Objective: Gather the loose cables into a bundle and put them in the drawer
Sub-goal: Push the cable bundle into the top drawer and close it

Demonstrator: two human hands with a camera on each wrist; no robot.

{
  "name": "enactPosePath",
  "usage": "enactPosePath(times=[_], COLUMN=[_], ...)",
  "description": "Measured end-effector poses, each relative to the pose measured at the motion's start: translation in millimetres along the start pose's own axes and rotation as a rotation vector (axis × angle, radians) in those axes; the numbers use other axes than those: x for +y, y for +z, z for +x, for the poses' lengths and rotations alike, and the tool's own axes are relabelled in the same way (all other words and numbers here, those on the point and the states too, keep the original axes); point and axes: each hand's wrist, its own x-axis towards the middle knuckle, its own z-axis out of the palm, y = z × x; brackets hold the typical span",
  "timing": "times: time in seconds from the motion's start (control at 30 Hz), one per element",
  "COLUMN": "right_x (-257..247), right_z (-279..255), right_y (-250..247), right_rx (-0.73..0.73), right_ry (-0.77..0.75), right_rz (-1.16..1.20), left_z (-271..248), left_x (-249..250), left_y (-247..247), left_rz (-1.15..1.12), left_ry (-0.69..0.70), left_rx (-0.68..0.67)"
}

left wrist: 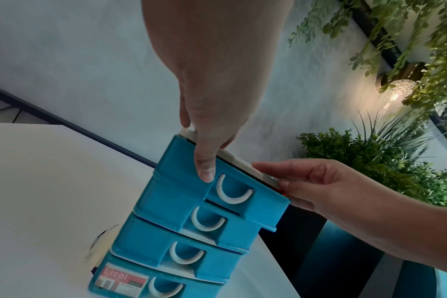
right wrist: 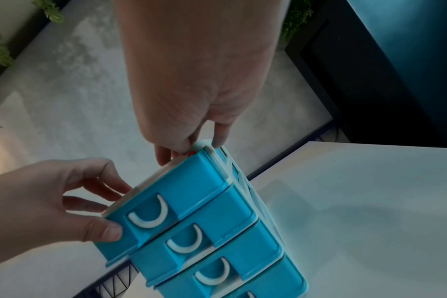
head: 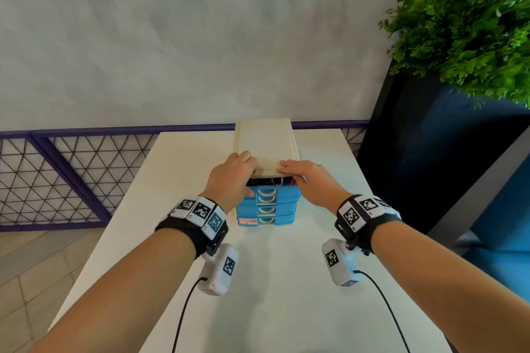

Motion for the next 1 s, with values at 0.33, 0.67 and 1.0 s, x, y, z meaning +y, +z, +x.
enactPosePath(times=[0.33, 0.67, 1.0], right_x=[6, 15, 1], right_z=[-7, 4, 21], right_y=[-7, -20, -27], right_rx=[-0.128, -0.086, -0.176], right_ry=[0.021, 0.02, -0.033], right_rz=[-0.099, -0.088, -0.314], left_z=[-5, -5, -1], left_x=[-4, -17, -16], left_y=[4, 2, -2], left_rz=[-0.007, -0.073, -0.015], left_ry=[0.025, 0.064, 0.094], left_rx=[0.035, -0.035, -0.018])
